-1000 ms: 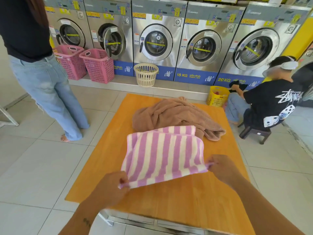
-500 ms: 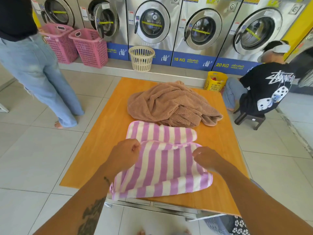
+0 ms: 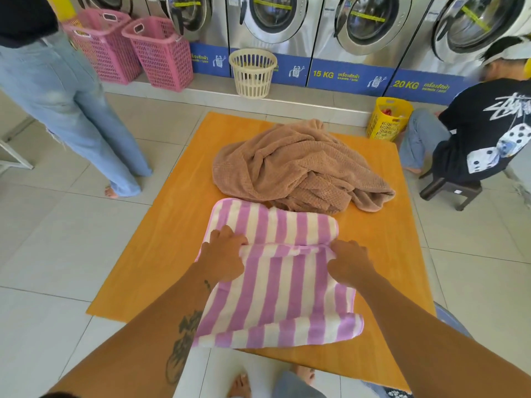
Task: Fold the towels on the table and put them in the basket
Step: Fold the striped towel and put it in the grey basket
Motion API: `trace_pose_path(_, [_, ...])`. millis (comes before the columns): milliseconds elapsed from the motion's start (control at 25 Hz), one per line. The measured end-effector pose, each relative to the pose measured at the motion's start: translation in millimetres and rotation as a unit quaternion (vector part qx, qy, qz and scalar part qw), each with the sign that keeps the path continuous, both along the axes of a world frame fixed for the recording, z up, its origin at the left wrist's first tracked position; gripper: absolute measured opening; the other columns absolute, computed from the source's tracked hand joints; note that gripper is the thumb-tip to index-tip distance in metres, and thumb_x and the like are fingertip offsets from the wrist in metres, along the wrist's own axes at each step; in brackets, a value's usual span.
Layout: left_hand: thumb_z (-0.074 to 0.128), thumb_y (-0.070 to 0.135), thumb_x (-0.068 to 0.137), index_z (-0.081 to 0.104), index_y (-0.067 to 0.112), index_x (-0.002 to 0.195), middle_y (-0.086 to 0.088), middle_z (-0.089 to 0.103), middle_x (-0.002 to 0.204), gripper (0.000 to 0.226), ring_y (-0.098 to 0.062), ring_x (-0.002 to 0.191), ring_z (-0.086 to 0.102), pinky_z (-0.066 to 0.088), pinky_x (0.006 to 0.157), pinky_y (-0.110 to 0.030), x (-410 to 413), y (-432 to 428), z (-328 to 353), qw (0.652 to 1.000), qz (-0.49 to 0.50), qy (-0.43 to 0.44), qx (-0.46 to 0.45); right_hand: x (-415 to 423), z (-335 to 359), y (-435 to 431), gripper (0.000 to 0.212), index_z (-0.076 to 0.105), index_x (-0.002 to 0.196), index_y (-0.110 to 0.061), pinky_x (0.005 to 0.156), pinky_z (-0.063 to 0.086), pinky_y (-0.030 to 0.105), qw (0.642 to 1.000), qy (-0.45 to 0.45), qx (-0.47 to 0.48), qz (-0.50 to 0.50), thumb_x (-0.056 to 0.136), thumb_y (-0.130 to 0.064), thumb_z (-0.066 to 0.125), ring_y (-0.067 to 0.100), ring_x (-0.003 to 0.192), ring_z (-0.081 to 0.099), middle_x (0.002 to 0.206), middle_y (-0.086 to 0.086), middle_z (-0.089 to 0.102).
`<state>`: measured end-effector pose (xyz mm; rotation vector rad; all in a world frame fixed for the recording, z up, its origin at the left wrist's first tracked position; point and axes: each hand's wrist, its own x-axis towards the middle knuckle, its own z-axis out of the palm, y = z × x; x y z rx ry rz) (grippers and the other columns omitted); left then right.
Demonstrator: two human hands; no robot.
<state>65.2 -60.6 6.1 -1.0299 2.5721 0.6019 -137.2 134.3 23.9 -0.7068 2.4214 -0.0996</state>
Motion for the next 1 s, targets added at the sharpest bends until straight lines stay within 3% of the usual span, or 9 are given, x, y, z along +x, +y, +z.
trace_pose_path(120, [0.058,0.026,0.085,0.043,0.037,0.129,0.002,0.044,0.122,0.047,-0.027,0.115,0.042,0.039,0.094,-0.042,9,1,5,1.0,0.002,0.009,0.017,-2,12,1,0.016,0.06,0.094,-0.024,0.086,0.045,0.031,0.998,-0.032,0.002,0.047,0.083,-0.019,0.048,0.023,0.104,0.052,0.109,0.001,0.055])
trace_pose_path(200, [0.063,0.029,0.085,0.045,0.037,0.13,0.002,0.054,0.116,0.049,-0.023,0.103,0.052,0.043,0.095,-0.042,10,-2,13,0.988,0.052,0.01,0.146,-7,30,-4,0.021,0.041,0.067,-0.02,0.059,0.036,0.023,0.991,-0.095,-0.032,0.088,0.083,-0.01,0.051,0.015,0.07,0.042,0.08,-0.001,0.046])
trace_pose_path(280, [0.072,0.029,0.079,0.06,0.024,0.122,0.0,0.065,0.111,0.045,-0.019,0.097,0.061,0.048,0.091,-0.037,9,-7,22,0.926,0.145,0.046,0.346,-15,51,-14,0.027,0.032,0.063,-0.019,0.051,0.025,0.027,0.982,-0.128,-0.097,0.097,0.075,-0.006,0.053,0.016,0.06,0.03,0.069,-0.002,0.035])
trace_pose_path(360, [0.074,0.032,0.069,0.068,0.013,0.115,-0.008,0.071,0.11,0.05,-0.022,0.095,0.064,0.048,0.085,-0.035,8,-12,27,0.876,0.189,0.051,0.442,-20,67,-26,0.023,0.039,0.065,-0.019,0.049,0.026,0.028,0.972,-0.136,-0.161,0.099,0.072,-0.003,0.054,0.016,0.058,0.033,0.067,-0.003,0.037])
trace_pose_path(520, [0.068,0.015,0.083,0.07,0.017,0.1,-0.003,0.067,0.102,0.017,-0.021,0.092,0.062,0.05,0.075,-0.031,-1,-25,35,0.937,0.169,0.082,0.295,-27,75,-51,0.013,0.058,0.078,-0.013,0.042,0.032,0.017,0.974,-0.105,-0.173,0.106,0.082,-0.002,0.053,0.012,0.057,0.044,0.068,-0.004,0.051])
trace_pose_path(680, [0.067,0.012,0.084,0.062,0.018,0.081,-0.002,0.058,0.079,0.008,-0.02,0.073,0.052,0.038,0.063,-0.028,6,-53,47,0.916,0.262,0.21,0.219,-37,72,-64,0.015,0.045,0.066,-0.012,0.059,0.034,0.031,0.981,0.027,-0.164,0.095,0.077,-0.002,0.049,0.025,0.068,0.045,0.066,0.0,0.046])
trace_pose_path(760, [0.063,0.017,0.086,0.061,0.016,0.087,-0.001,0.057,0.079,0.002,-0.02,0.071,0.052,0.038,0.058,-0.027,9,-60,47,0.91,0.304,0.237,0.152,-38,67,-69,0.01,0.054,0.08,-0.016,0.071,0.042,0.035,0.976,0.13,-0.157,0.079,0.077,-0.007,0.052,0.031,0.087,0.053,0.085,0.002,0.056])
trace_pose_path(880, [0.06,0.021,0.086,0.052,0.019,0.117,-0.007,0.05,0.112,0.032,-0.031,0.102,0.053,0.049,0.08,-0.038,5,-52,38,0.947,0.292,0.13,0.032,-27,47,-74,0.034,0.055,0.113,-0.016,0.089,0.042,0.047,0.954,0.249,-0.125,0.109,0.08,-0.017,0.061,0.037,0.11,0.05,0.114,0.011,0.054])
trace_pose_path(1000, [0.059,0.02,0.084,0.045,0.023,0.129,-0.008,0.041,0.128,0.047,-0.033,0.118,0.042,0.039,0.096,-0.046,3,-21,21,0.968,0.191,0.126,-0.104,0,26,-70,0.034,0.06,0.111,-0.017,0.089,0.038,0.047,0.919,0.292,-0.173,0.2,0.078,-0.024,0.056,0.037,0.106,0.053,0.111,0.01,0.056])
